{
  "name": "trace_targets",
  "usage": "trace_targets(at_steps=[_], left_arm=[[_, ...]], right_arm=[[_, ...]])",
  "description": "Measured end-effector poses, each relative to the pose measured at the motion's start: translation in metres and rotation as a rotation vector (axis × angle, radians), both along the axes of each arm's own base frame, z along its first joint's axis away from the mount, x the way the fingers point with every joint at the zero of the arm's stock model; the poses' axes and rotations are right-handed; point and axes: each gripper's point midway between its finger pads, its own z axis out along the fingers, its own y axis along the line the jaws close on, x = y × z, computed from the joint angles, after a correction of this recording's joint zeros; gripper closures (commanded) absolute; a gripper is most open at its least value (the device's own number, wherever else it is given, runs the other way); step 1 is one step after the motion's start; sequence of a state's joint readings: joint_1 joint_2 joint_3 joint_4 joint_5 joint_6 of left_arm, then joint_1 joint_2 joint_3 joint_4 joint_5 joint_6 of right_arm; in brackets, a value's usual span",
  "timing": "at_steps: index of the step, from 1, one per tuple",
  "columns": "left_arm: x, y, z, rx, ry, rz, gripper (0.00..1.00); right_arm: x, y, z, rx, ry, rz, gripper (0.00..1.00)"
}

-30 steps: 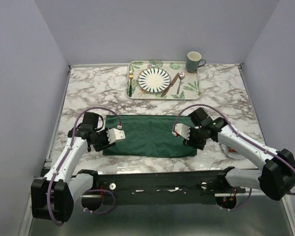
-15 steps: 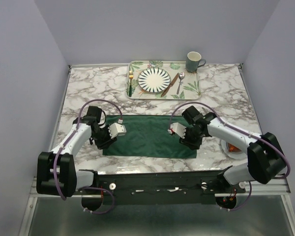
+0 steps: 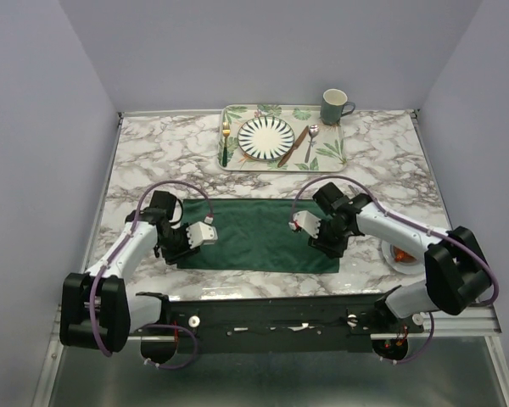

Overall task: Fold the napkin into a case and place the utensils inside
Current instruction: Smooth out the rectangle-folded napkin at the center of the board.

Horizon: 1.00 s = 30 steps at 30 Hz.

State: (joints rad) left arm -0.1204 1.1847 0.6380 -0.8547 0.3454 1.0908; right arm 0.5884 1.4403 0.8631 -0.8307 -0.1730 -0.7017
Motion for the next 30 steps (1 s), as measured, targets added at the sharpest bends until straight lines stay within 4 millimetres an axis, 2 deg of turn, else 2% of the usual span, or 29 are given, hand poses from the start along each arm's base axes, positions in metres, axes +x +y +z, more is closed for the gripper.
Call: trace_targets(at_steps=[2, 5, 9, 14, 17, 20, 27, 30], left_arm=[[0.01, -0.004, 0.006, -0.017, -0.004, 0.048, 0.52], [0.044, -0.014, 0.023, -0.065, -0.02, 0.154, 0.52], [0.103, -0.028, 0.041, -0.133, -0.056, 0.285, 0.55], [0.151, -0.044, 0.044, -0.196, -0.024, 0.406, 0.63], [0.164, -0.052, 0.038, -0.218, 0.019, 0.46, 0.69], [0.174, -0.056, 0.026, -0.225, 0.062, 0.518, 0.71], [0.174, -0.049, -0.005, -0.168, 0.129, 0.609, 0.73], [0.176, -0.046, -0.006, -0.165, 0.126, 0.635, 0.71]], right_arm=[[0.002, 0.002, 0.001, 0.004, 0.0, -0.025, 0.6], [0.015, 0.012, 0.008, 0.01, 0.001, -0.081, 0.6], [0.064, 0.05, 0.029, 0.077, -0.048, -0.178, 0.64], [0.108, 0.093, 0.054, 0.185, -0.065, -0.266, 0.75], [0.129, 0.117, 0.056, 0.233, -0.051, -0.306, 0.79], [0.143, 0.13, 0.039, 0.23, -0.013, -0.348, 0.8], [0.141, 0.122, -0.011, 0.126, 0.057, -0.403, 0.81], [0.142, 0.114, -0.018, 0.102, 0.06, -0.424, 0.81]])
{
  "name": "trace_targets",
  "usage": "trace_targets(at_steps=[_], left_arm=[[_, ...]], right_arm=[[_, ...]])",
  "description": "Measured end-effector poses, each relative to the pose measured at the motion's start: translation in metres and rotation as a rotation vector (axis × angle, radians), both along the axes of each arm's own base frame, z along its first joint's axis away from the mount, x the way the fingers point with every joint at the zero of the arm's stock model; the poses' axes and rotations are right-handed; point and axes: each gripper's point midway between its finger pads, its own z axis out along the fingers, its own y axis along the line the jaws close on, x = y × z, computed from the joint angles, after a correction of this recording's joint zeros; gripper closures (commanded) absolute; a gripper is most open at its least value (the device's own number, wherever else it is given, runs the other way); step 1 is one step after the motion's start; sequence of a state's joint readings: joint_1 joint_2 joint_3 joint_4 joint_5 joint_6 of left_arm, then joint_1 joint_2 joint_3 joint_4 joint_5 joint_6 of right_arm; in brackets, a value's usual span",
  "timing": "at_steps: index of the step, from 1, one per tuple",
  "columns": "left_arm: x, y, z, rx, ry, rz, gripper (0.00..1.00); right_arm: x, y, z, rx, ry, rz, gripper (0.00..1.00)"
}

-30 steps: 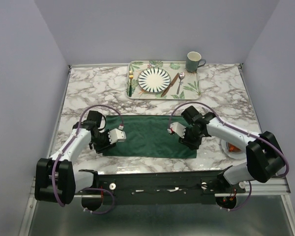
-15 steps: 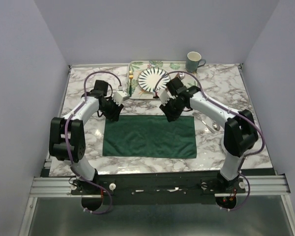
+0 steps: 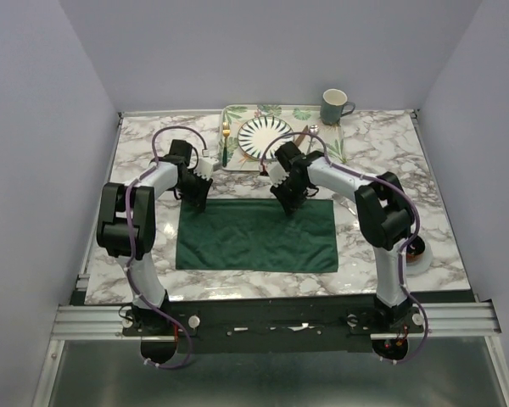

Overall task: Fold the napkin into a case and place the utensils inside
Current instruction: Smooth out the rectangle-folded napkin at the center of the board.

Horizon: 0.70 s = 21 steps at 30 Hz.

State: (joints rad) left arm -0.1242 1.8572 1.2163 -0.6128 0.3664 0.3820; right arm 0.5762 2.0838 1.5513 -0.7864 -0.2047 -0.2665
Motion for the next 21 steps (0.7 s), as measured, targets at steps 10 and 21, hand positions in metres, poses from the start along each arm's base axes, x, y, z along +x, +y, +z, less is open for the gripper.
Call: trace_targets(at_steps=[10, 21], left_arm=[[-0.01, -0.008, 0.045, -0.204, -0.04, 0.017, 0.01], [0.005, -0.046, 0.236, -0.465, -0.644, -0.021, 0.01]], right_arm=[[-0.019, -0.008, 0.036, 0.168, 0.042, -0.041, 0.23], [0.028, 0.041, 0.28, 0.711, -0.465, -0.083, 0.0]])
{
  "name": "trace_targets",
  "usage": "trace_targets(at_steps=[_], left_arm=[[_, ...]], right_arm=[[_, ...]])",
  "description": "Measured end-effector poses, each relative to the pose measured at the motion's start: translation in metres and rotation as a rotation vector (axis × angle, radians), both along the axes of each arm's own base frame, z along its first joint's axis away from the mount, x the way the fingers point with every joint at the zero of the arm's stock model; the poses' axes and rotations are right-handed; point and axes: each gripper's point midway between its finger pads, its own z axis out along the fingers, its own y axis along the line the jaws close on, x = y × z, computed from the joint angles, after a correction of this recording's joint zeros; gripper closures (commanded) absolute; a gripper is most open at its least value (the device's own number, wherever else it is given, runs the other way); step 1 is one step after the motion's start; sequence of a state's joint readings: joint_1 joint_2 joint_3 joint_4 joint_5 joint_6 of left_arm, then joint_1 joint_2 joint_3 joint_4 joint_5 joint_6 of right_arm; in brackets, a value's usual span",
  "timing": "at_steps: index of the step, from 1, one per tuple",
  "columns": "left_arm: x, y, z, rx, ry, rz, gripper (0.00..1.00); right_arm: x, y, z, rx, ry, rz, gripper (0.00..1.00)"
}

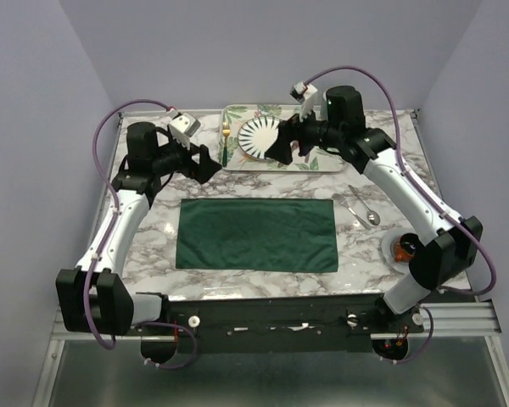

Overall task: Fold the napkin into a case and place the utensils inside
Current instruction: Smooth out the rectangle-folded napkin at the center of the board.

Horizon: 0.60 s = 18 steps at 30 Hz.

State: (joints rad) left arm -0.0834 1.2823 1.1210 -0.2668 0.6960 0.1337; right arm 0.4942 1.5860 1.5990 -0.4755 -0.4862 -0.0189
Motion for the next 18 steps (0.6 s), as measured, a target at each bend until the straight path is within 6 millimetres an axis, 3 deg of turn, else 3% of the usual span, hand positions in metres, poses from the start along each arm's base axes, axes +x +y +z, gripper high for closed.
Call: trace_targets(at_steps=[1, 3, 6, 9, 11, 18], left_arm=[[0.003, -0.003, 0.001, -0.058, 0.012, 0.018, 0.01], [0.009, -0.015, -0.008, -0.158, 0.08, 0.018, 0.01], [0.006, -0.045, -0.039, -0.271, 0.23, 0.012, 0.01], [-0.025, -0.084, -0.074, -0.381, 0.393, -0.019, 0.01], [-0.033, -0.102, -0.089, -0.464, 0.5, -0.019, 0.01], [-0.009, -0.115, -0.135, -0.625, 0.69, 0.099, 0.01]], right_arm=[[0.008, 0.01, 0.007, 0.053, 0.01, 0.027, 0.0], [0.018, 0.019, 0.003, 0.117, 0.057, 0.062, 0.0], [0.011, 0.023, -0.047, 0.194, 0.248, 0.071, 0.0], [-0.011, 0.024, -0.098, 0.258, 0.454, 0.047, 0.0], [-0.022, 0.025, -0.117, 0.302, 0.553, 0.033, 0.0], [-0.016, 0.044, -0.169, 0.463, 0.78, -0.018, 0.0]])
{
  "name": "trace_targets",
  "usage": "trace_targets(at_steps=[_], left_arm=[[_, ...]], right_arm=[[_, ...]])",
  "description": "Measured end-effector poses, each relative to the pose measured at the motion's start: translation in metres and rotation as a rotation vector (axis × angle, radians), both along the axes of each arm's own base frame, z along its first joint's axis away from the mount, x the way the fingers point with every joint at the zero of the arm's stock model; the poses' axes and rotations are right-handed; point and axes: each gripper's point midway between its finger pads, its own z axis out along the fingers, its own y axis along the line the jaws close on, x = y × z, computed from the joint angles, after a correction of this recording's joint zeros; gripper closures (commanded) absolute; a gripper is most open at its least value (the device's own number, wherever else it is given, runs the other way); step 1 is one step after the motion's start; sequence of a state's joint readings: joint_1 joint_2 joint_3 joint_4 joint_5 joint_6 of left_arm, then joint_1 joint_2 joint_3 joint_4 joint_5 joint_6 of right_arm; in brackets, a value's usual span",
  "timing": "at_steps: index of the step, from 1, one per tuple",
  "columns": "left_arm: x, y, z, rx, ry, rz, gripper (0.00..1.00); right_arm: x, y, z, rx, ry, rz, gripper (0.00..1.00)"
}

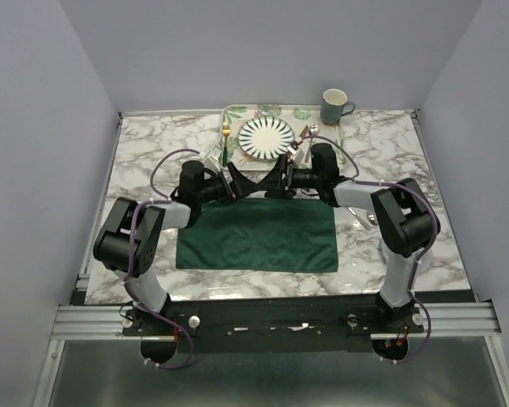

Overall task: Fold the napkin into a case and place the utensils inside
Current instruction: Smooth out the rectangle-folded napkin at the center of the board.

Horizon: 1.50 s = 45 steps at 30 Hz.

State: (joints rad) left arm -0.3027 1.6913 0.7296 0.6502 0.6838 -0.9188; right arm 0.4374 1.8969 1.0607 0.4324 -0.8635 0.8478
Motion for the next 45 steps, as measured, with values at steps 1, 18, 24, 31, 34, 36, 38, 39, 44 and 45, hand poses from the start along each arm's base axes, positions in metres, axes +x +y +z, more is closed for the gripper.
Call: trace_targets(at_steps=[1, 18, 24, 31, 34, 36, 38, 39, 44, 45], left_arm=[[0.003, -0.001, -0.007, -0.014, 0.033, 0.019, 0.01], [0.025, 0.008, -0.063, -0.087, 0.201, 0.13, 0.01], [0.031, 0.032, -0.062, -0.115, 0.195, 0.168, 0.01], [0.036, 0.071, -0.062, -0.138, 0.194, 0.205, 0.01], [0.038, 0.092, -0.062, -0.132, 0.181, 0.225, 0.01], [0.041, 0.11, -0.063, -0.122, 0.166, 0.249, 0.01], [0.043, 0.124, -0.064, -0.112, 0.155, 0.261, 0.01], [0.043, 0.13, -0.064, -0.109, 0.152, 0.269, 0.01], [0.044, 0.149, -0.064, -0.09, 0.135, 0.275, 0.01], [0.044, 0.152, -0.065, -0.088, 0.133, 0.274, 0.01]], right_arm=[[0.002, 0.002, -0.006, 0.01, 0.027, -0.007, 0.0], [0.024, -0.014, -0.068, 0.04, 0.226, -0.111, 0.0], [0.039, -0.04, -0.073, 0.042, 0.232, -0.164, 0.0], [0.041, -0.052, -0.073, 0.039, 0.217, -0.168, 0.0], [0.04, -0.059, -0.073, 0.037, 0.217, -0.172, 0.0], [0.039, -0.066, -0.073, 0.036, 0.22, -0.179, 0.0], [0.038, -0.072, -0.074, 0.034, 0.22, -0.184, 0.0], [0.038, -0.074, -0.074, 0.033, 0.221, -0.184, 0.0], [0.038, -0.085, -0.074, 0.024, 0.215, -0.186, 0.0], [0.038, -0.087, -0.075, 0.023, 0.213, -0.183, 0.0]])
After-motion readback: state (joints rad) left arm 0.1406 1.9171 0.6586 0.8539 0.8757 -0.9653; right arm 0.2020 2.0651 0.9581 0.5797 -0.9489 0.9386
